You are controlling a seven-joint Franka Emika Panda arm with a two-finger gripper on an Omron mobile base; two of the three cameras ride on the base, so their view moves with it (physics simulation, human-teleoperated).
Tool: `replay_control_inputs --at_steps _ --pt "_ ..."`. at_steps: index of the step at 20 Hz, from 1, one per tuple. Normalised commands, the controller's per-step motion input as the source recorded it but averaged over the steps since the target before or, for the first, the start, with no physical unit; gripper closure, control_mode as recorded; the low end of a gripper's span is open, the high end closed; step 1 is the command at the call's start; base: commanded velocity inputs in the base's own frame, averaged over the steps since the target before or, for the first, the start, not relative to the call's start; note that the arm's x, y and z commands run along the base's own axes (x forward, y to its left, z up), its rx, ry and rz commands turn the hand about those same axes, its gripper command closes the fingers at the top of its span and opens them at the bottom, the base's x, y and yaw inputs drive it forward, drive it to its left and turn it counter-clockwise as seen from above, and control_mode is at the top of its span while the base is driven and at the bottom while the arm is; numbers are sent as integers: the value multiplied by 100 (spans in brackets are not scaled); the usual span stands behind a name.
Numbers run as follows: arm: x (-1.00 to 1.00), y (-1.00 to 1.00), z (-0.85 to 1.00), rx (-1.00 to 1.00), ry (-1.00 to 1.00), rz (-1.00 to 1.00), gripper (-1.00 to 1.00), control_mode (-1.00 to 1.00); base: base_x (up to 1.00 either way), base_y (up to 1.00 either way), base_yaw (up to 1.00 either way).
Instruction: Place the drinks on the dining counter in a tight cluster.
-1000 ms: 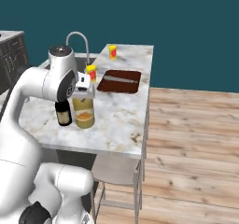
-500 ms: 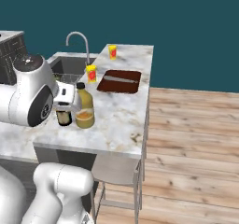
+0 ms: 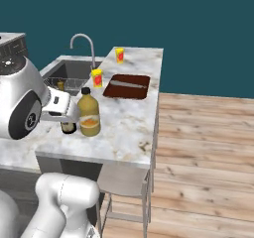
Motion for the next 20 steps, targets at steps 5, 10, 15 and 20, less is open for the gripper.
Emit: replay_control_inputs --at_steps 5,10,15,20 --pt "-15 1 0 0 -2 0 -100 100 -16 4 0" --pt "0 0 0 0 0 0 -100 100 -88 75 -21" --pt "0 0 0 0 0 0 -100 100 -13 100 -52" --pt "0 0 0 0 0 0 -100 100 0 100 -51"
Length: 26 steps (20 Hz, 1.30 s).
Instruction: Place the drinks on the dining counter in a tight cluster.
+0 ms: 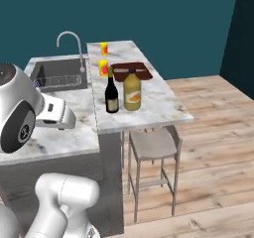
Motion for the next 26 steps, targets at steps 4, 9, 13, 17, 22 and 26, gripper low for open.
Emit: replay_control_inputs --at_steps 4,9,13,17,22,26 --pt "0 0 0 0 0 0 -100 100 -4 100 -48" --pt "0 0 0 0 0 0 -100 100 -11 100 -46" --pt "0 0 0 0 0 0 -100 100 -11 100 -47" --pt "0 0 0 0 0 0 -100 100 -10 100 -48" --pt "0 0 0 0 0 0 -100 100 -8 100 -50" --pt "0 0 0 0 0 0 -100 100 -45 96 -41"
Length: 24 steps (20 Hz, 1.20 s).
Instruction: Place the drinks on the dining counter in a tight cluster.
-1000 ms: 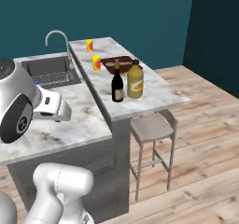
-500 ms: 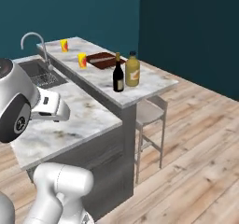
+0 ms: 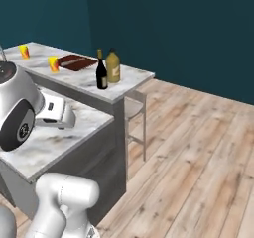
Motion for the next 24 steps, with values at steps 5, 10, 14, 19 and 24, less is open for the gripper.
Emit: replay_control_inputs --at_steps 5,10,14,19,24 --pt "0 0 0 0 0 0 -100 100 -96 72 -2" --pt "0 0 0 0 0 0 -100 100 -22 88 -4" --pt "0 0 0 0 0 0 -100 100 70 100 -49" --pt "0 0 0 0 0 0 -100 100 74 100 -58" --pt "0 0 0 0 0 0 -100 100 66 100 -51"
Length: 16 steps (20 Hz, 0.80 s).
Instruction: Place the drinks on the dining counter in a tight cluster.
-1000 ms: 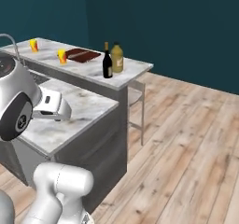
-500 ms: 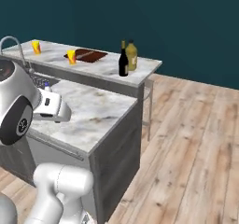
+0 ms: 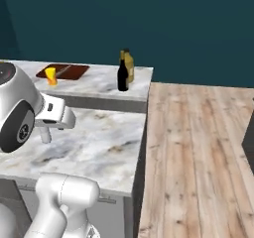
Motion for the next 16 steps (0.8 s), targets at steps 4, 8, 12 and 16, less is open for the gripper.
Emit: replay_control_inputs --at_steps 4,8,12,16 --pt "0 0 0 0 0 0 -100 100 24 100 -37" --pt "0 0 0 0 0 0 -100 100 0 95 -18" --pt "0 0 0 0 0 0 -100 100 -27 67 -3" --pt "0 0 0 0 0 0 -100 100 -42 59 4"
